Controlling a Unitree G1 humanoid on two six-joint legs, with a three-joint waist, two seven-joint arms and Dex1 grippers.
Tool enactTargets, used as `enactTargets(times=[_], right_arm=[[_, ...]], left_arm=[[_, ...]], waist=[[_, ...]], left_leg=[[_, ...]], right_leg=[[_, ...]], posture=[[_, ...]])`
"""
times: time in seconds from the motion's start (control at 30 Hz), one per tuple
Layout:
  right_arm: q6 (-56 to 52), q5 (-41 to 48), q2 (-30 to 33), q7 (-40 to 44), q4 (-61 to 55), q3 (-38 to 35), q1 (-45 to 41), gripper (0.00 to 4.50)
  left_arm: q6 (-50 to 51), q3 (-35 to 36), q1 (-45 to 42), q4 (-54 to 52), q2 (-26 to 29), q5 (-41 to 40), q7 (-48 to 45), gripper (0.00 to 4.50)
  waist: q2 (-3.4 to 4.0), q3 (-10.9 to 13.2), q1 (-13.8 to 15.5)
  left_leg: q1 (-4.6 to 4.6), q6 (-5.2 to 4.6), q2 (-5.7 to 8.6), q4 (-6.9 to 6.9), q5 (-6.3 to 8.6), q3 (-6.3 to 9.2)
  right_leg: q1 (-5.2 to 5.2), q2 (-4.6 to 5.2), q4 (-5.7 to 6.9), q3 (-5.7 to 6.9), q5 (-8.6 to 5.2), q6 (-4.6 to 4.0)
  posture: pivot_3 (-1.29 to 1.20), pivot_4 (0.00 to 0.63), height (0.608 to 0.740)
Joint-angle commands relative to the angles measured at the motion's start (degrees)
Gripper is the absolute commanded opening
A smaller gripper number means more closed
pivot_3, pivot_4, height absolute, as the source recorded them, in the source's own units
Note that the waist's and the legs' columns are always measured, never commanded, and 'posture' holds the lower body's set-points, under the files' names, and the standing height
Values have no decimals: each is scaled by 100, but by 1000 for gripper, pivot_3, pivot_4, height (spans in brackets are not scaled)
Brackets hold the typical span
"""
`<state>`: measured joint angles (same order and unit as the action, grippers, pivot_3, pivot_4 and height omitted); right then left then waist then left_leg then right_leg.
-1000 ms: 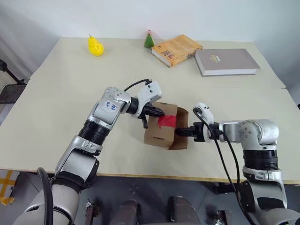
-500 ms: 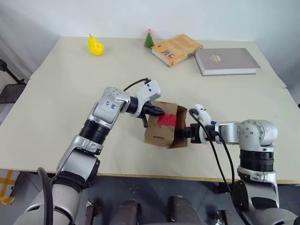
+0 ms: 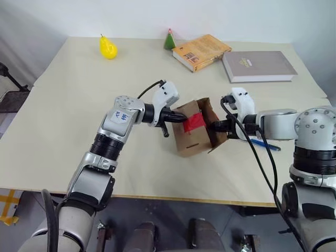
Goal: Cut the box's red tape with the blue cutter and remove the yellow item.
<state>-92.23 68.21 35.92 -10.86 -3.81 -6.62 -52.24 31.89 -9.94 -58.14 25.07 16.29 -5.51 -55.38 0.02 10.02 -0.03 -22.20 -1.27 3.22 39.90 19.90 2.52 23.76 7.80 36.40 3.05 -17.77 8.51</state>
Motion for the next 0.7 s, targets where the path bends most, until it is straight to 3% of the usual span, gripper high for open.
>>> enactTargets(times=[0.03, 0.27, 0.5, 0.7], right_arm=[[-27, 1005, 296, -570, -283, 155, -452, 17], [67, 2474, 821, -1901, -239, 613, -845, 17], [1109, 4293, 1695, -3380, -291, 2004, -1338, 17], [1537, 4479, 1883, -3833, -290, 2650, -1585, 17]], left_arm=[[-100, 155, -96, -35, -112, -202, 83, 0], [-123, 320, -136, -33, -77, -323, 95, 0], [-48, 294, -140, -3, 130, -378, -140, 0], [-86, 213, -235, 136, 446, -331, -500, 0]], waist=[[0, 1, 0], [-1, 1, 4], [-1, 2, 0], [-2, 3, -5]], left_leg=[[-2, 0, 0, 0, 0, 0], [-13, -3, -2, -2, -1, 2], [-19, -5, -4, -9, -2, 5], [-21, -5, -9, -12, -2, 4]], right_leg=[[0, 0, -2, 1, 0, 0], [-1, 0, -23, 3, 1, 1], [-1, 0, -44, 14, 2, 3], [-1, 0, -47, 25, 2, 3]], posture=[[0, 150, 740], [0, 150, 740], [0, 150, 740], [0, 150, 740]])
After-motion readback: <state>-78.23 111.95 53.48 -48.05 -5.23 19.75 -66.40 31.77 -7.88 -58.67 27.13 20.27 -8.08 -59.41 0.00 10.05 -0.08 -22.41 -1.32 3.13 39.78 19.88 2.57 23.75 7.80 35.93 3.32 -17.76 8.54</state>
